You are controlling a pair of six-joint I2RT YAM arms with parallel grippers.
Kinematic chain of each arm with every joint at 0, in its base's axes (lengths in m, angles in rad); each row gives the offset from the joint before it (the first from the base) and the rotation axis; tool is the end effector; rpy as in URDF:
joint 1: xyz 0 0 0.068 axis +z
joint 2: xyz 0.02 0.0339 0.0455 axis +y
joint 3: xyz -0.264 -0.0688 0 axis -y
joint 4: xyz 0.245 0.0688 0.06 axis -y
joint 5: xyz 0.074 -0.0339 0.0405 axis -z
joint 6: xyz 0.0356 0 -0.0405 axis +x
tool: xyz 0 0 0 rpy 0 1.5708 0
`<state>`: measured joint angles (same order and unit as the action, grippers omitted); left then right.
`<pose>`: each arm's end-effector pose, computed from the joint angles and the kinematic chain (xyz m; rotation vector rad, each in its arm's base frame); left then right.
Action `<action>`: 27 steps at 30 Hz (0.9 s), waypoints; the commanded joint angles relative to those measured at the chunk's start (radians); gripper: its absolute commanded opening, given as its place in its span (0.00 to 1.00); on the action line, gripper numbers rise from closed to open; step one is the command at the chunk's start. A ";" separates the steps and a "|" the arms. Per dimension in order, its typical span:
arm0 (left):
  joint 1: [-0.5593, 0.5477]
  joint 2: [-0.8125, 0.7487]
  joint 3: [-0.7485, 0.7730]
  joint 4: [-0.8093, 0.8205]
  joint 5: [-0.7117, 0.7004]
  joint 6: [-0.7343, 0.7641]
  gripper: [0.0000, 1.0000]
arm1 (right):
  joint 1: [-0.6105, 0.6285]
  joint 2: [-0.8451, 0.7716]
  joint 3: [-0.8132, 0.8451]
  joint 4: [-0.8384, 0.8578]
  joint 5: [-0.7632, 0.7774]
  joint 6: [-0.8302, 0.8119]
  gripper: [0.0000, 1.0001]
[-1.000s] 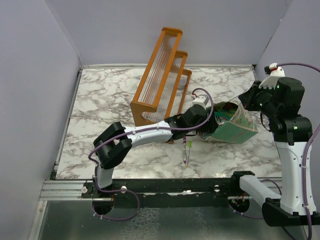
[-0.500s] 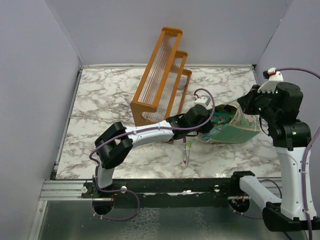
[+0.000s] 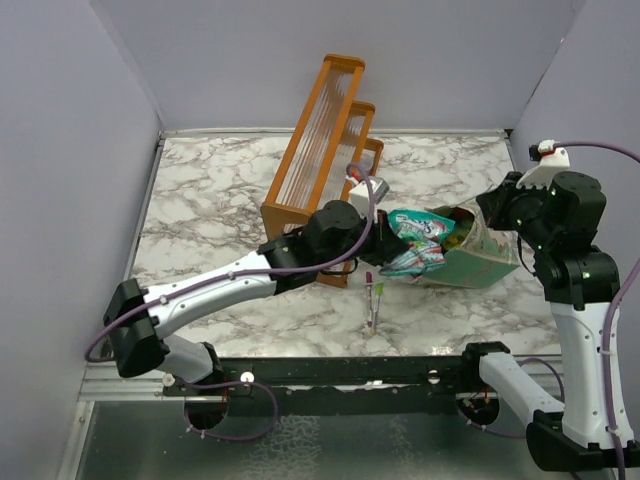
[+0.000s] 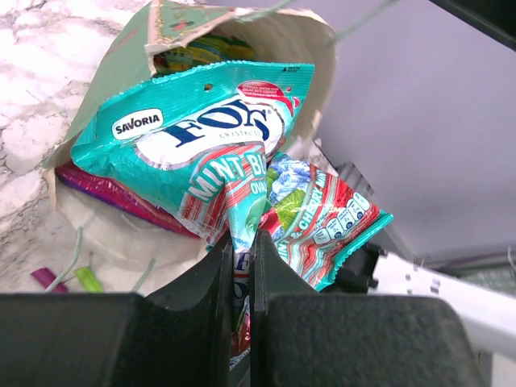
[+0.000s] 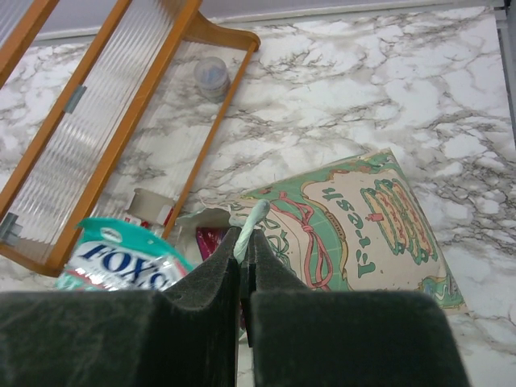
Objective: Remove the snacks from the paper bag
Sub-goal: Take out the snack from the paper bag, then place the snack at the center of the board.
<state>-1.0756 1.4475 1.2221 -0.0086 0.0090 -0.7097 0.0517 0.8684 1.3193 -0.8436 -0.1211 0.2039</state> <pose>0.1643 -0.3049 0.3538 0.3706 1.9637 -1.2345 0.1444 0.0118 0.4339 0.0702 1.9702 0.2862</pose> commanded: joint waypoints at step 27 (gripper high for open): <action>0.326 -0.159 0.330 0.206 -0.927 1.117 0.00 | 0.005 -0.065 0.005 0.131 0.026 -0.001 0.01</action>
<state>-0.9337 1.2892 1.5131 0.0620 -0.8986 0.4320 0.0517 0.8280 1.3060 -0.8356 -0.0937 0.2039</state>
